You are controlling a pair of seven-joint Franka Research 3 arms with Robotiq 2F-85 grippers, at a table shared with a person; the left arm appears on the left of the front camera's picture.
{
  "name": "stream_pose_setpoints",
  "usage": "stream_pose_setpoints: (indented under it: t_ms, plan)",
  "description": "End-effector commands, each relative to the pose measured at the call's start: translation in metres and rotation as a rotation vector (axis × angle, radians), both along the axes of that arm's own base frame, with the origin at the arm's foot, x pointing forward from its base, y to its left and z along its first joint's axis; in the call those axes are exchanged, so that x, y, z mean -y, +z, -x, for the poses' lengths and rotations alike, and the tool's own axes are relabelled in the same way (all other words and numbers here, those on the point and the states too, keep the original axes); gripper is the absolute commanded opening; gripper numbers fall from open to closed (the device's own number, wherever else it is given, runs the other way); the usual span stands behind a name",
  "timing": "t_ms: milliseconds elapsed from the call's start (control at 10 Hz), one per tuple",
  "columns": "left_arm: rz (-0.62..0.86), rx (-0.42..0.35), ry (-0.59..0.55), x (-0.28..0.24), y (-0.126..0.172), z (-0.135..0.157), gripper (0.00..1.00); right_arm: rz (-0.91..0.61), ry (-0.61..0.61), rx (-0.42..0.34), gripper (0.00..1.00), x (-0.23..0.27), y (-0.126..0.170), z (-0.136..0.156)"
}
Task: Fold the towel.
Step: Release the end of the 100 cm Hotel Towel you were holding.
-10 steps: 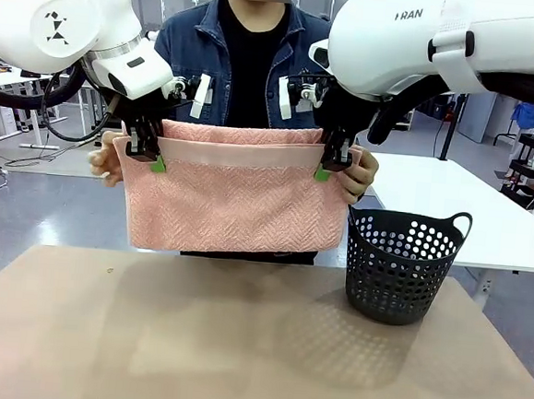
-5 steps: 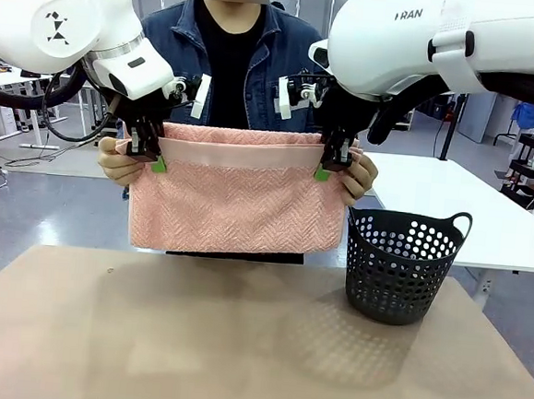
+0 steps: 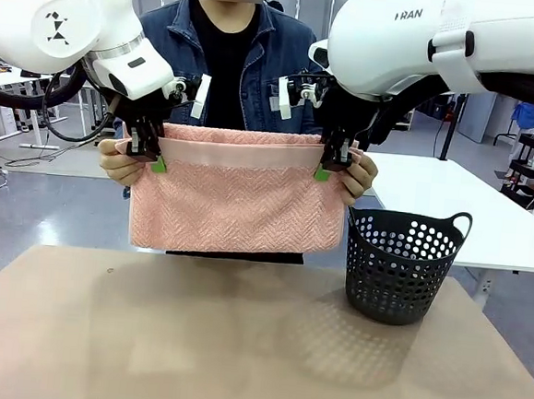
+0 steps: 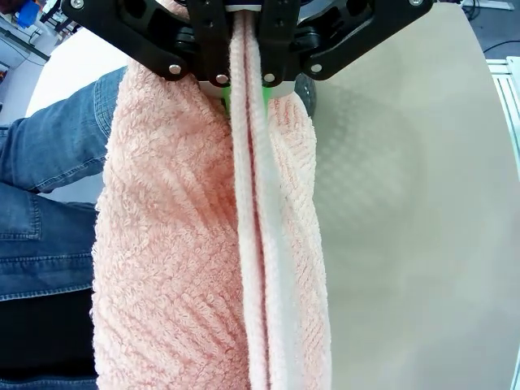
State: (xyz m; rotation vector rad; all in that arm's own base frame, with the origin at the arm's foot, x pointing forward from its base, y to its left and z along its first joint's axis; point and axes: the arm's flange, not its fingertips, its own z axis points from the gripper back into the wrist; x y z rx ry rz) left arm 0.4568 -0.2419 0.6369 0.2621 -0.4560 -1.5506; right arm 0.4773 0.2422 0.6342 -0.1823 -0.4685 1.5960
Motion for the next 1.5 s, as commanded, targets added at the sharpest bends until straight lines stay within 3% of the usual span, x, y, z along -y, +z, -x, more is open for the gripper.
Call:
stream_pose_setpoints:
  t_ms: [0, 100, 200, 300, 400, 500, 600, 700, 800, 900, 1100, 1400]
  plan:
    - [0.002, 0.0, 0.004, -0.002, 0.001, -0.001, 0.0, 0.0, 0.003, 0.007, 0.0, 0.002, 0.002, 0.0]
    - [0.0, 0.0, 0.0, 0.0, 0.0, 0.0, 0.27, 0.0, 0.003, 0.007, 0.0, 0.002, 0.002, 0.0]
    - [0.033, -0.003, 0.003, -0.002, 0.002, -0.001, 0.47, 0.0, 0.0, 0.0, 0.4, 0.0, 0.0, 0.0]
    - [0.026, -0.005, -0.001, -0.004, 0.003, -0.002, 0.7, -0.008, -0.011, 0.008, 0.4, 0.0, 0.001, 0.001]
    - [0.03, -0.004, 0.0, -0.006, 0.004, -0.001, 0.89, -0.02, -0.021, 0.007, 0.76, 0.001, 0.005, 0.003]
    - [0.095, -0.015, -0.022, -0.007, 0.012, 0.002, 1.0, -0.036, -0.033, 0.007, 0.41, 0.002, 0.011, 0.006]
    - [0.114, 0.017, -0.022, -0.008, 0.025, 0.009, 1.0, -0.081, -0.031, -0.058, 0.53, 0.003, 0.022, 0.013]
    - [0.119, 0.014, 0.002, -0.01, 0.039, 0.015, 1.0, -0.089, -0.065, -0.054, 0.77, 0.008, 0.037, 0.02]
    - [0.123, -0.002, 0.041, -0.019, 0.057, 0.021, 0.88, -0.154, -0.047, -0.052, 0.88, 0.018, 0.058, 0.031]
    - [0.188, -0.005, 0.098, -0.037, 0.085, 0.03, 0.96, -0.255, -0.063, -0.041, 1.0, 0.039, 0.085, 0.042]
    - [0.242, 0.014, 0.235, -0.075, 0.119, 0.05, 1.0, -0.374, -0.25, -0.036, 1.0, 0.095, 0.123, 0.058]
    - [0.422, -0.013, 0.521, -0.173, 0.139, 0.086, 1.0, -0.556, -0.442, -0.017, 1.0, 0.203, 0.147, 0.091]
